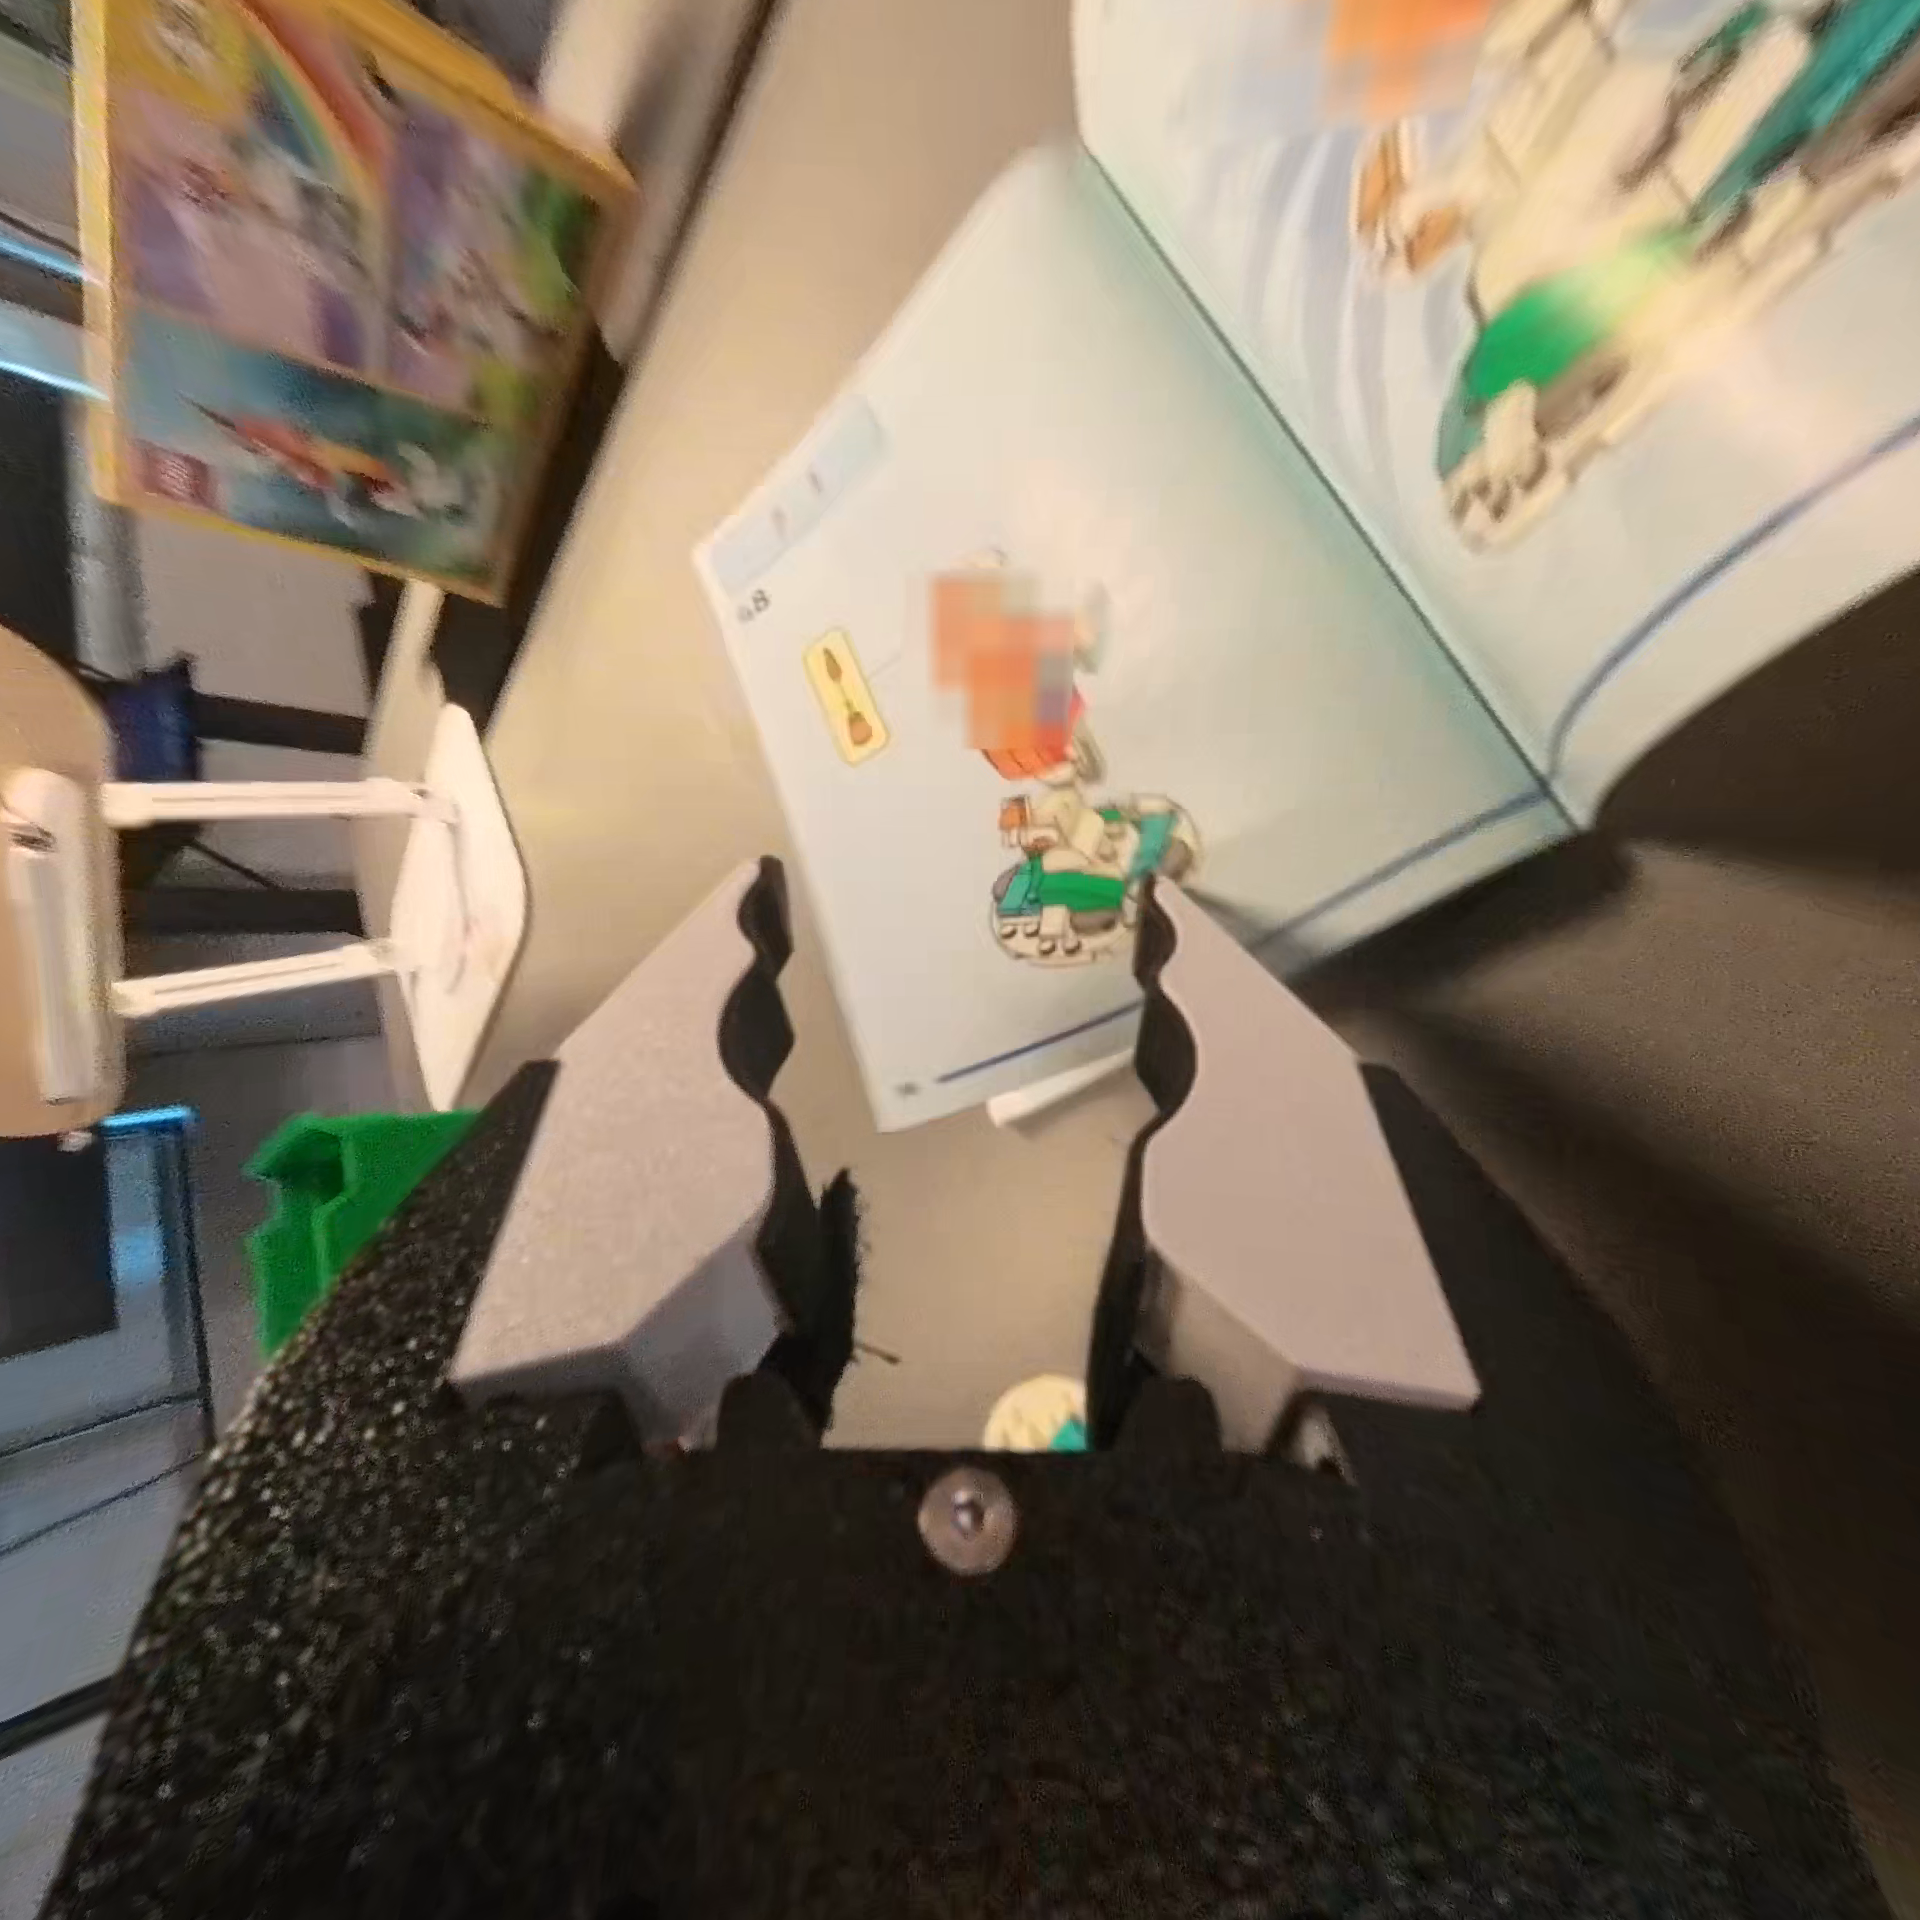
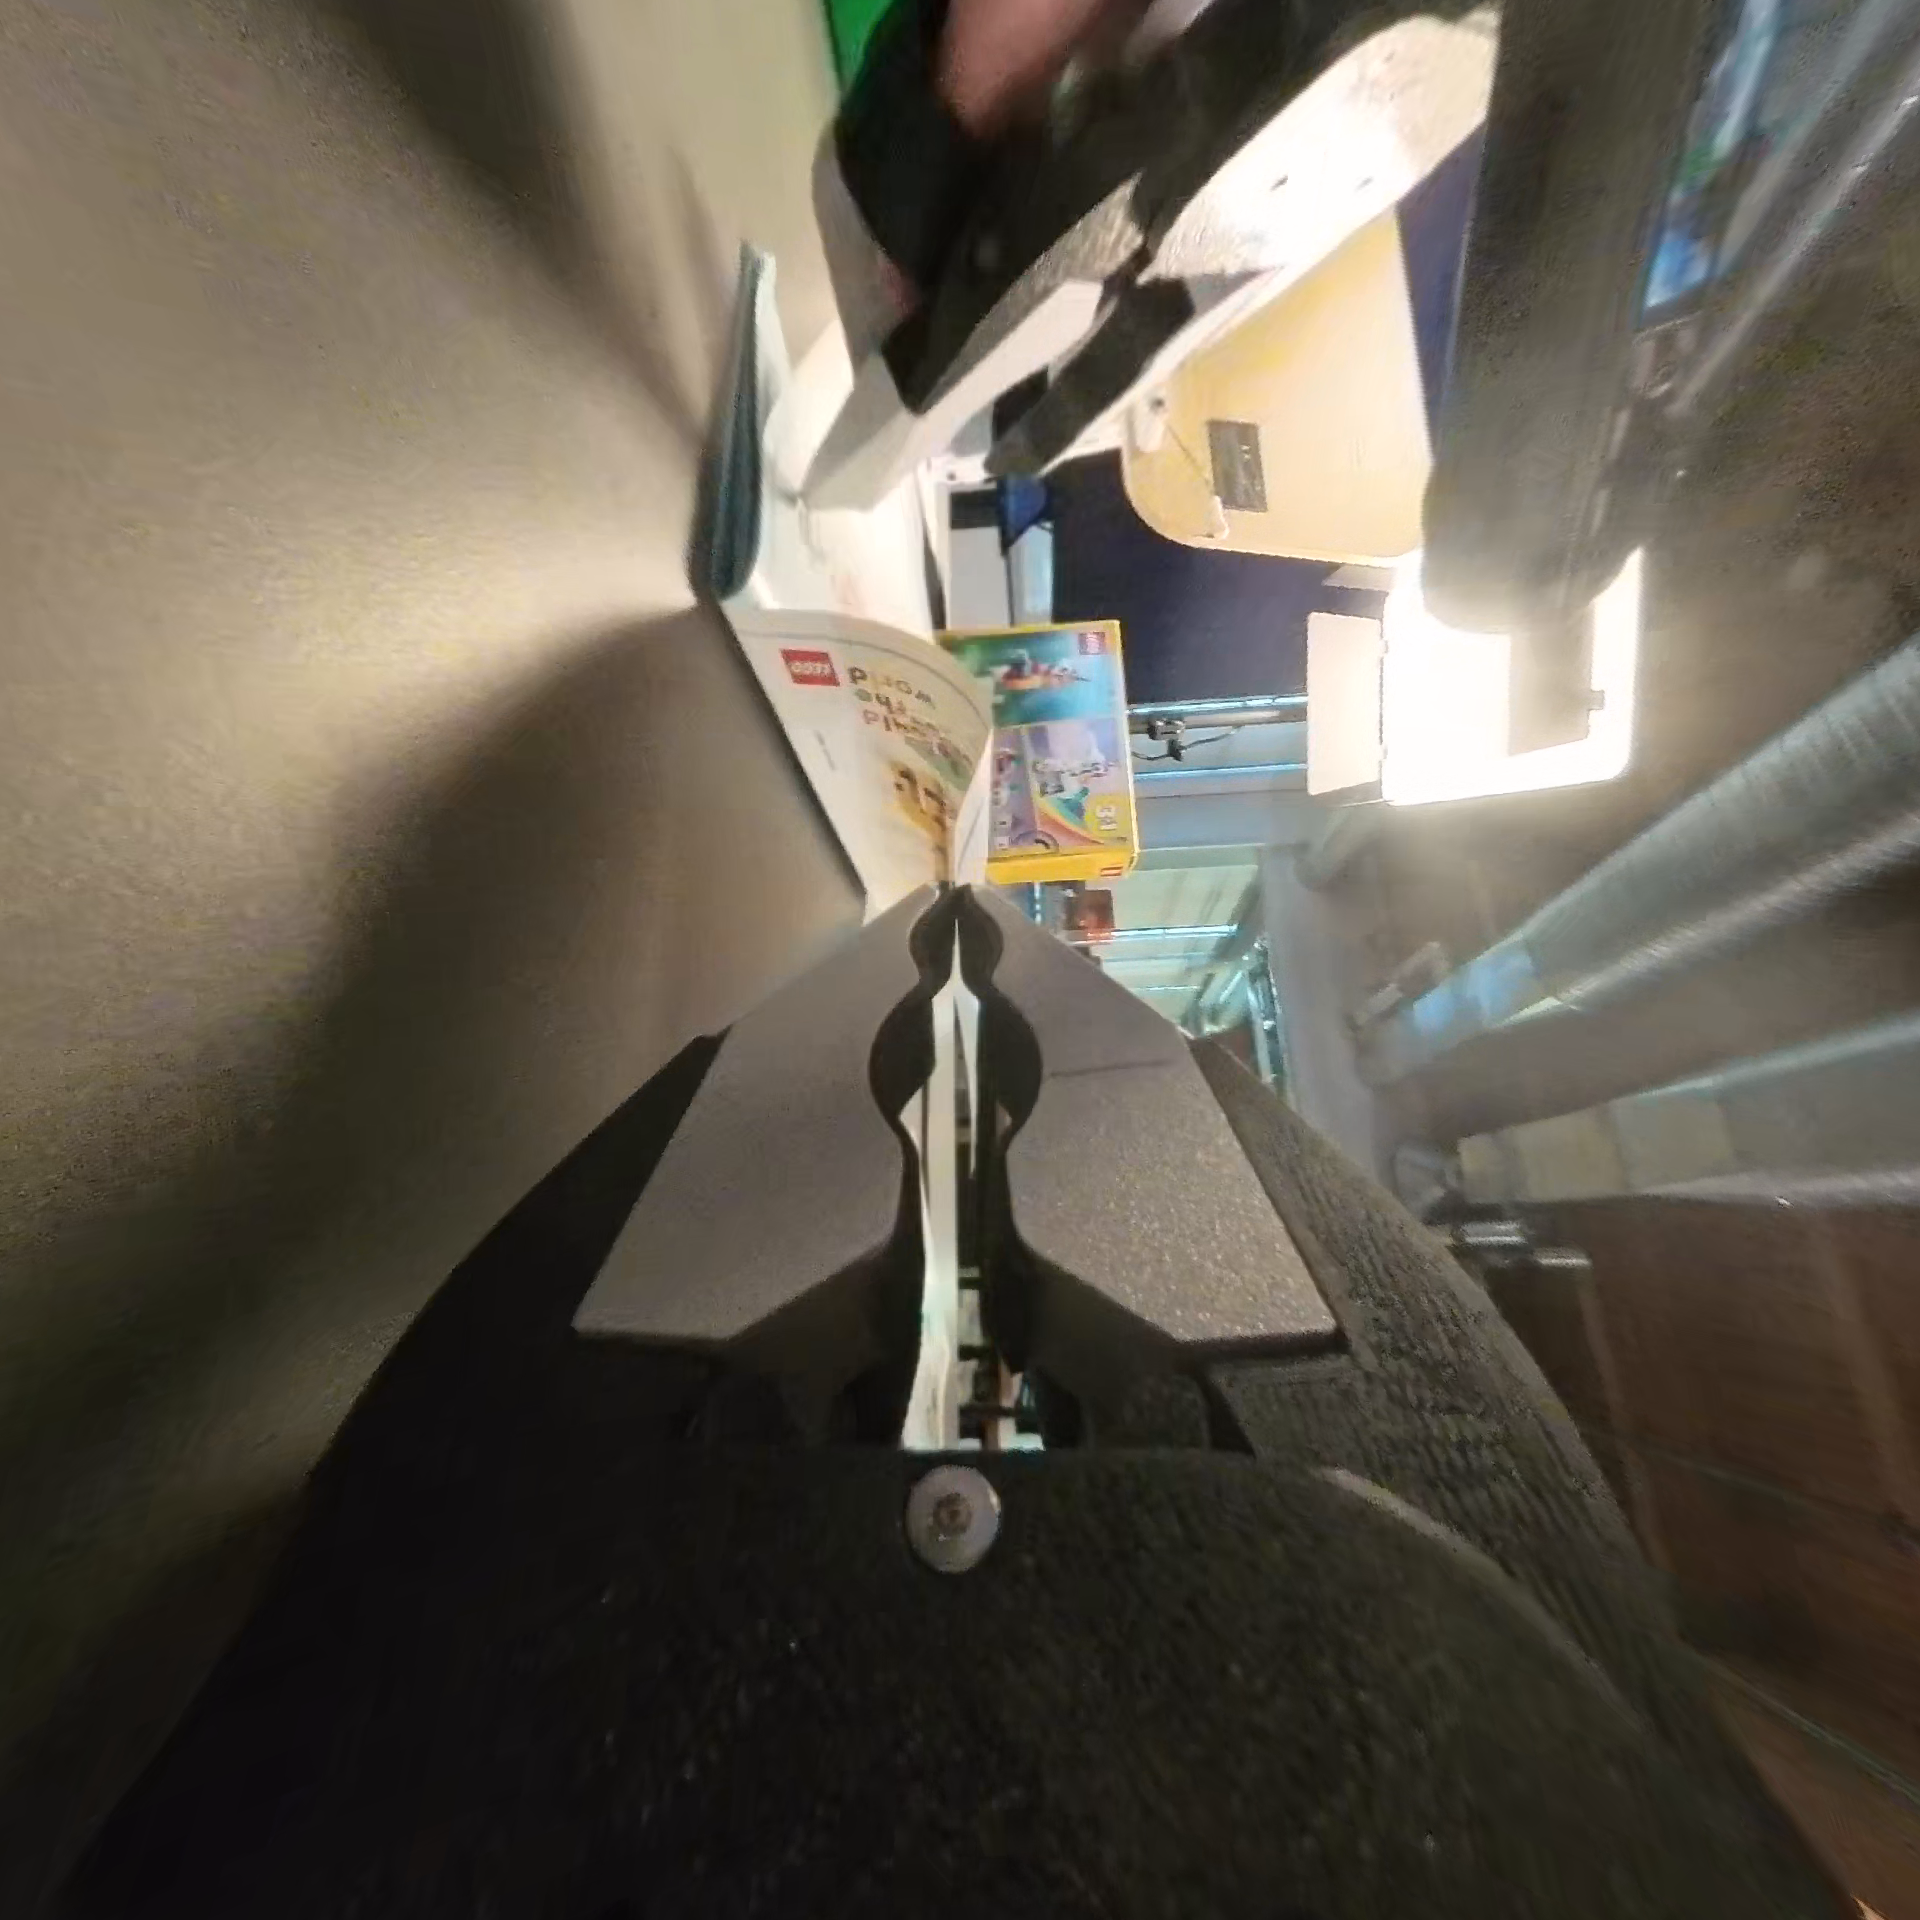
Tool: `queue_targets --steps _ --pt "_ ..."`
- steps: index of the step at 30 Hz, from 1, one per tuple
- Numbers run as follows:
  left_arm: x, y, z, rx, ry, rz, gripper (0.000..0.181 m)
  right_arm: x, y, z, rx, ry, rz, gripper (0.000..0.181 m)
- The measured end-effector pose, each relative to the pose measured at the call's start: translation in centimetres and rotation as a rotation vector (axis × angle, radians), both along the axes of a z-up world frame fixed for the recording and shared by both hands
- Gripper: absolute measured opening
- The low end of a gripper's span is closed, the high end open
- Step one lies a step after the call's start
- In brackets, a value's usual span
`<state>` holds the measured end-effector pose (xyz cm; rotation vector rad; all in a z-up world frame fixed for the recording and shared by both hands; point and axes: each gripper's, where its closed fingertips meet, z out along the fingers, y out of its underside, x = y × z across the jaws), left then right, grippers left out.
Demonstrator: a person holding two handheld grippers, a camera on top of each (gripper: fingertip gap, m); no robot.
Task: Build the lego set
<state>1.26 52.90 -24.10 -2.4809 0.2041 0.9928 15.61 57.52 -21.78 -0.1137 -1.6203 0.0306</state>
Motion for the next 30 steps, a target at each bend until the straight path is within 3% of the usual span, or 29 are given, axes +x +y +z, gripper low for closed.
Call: queue_targets --steps 2,5,10,12,14,17,22,24,30 --pt "0.9 -0.7 -0.3 -0.017 -0.055 0.0 0.074 0.1 0.1 -0.5 -0.014 -0.034 0.001 0.0" --pt "3.4 -1.7 1.8 0.035 -0.128 -0.066 0.087 0.5 0.4 -1.5 -0.059 -0.103 -0.002 0.0" --pt "9.8 -5.5 10.3 0.299 -0.385 -0.347 0.089 1.3 1.4 -3.1 -0.15 -0.221 -0.043 0.0" --pt "10.5 -7.9 13.6 0.415 -0.445 -0.412 0.089 1.4 2.1 -3.3 -0.162 -0.23 -0.078 0.0" --pt "9.6 -10.3 15.9 0.501 -0.448 -0.425 0.091 1.5 2.6 -3.4 -0.173 -0.235 -0.104 0.0" --pt "6.2 -14.0 17.2 0.572 -0.423 -0.344 0.093 1.7 3.1 -3.5 -0.191 -0.244 -0.142 0.0" --pt "-0.8 -19.9 16.3 0.634 -0.358 -0.146 0.095 2.6 4.7 -3.5 -0.22 -0.211 -0.244 0.0" --pt "-2.9 -21.8 16.1 0.682 -0.352 -0.093 0.097 3.3 5.6 -3.0 -0.221 -0.157 -0.314 0.008" --pt "-7.5 -25.4 16.6 0.811 -0.307 -0.052 0.094 6.3 7.4 0.1 -0.31 0.073 -0.49 0.019"
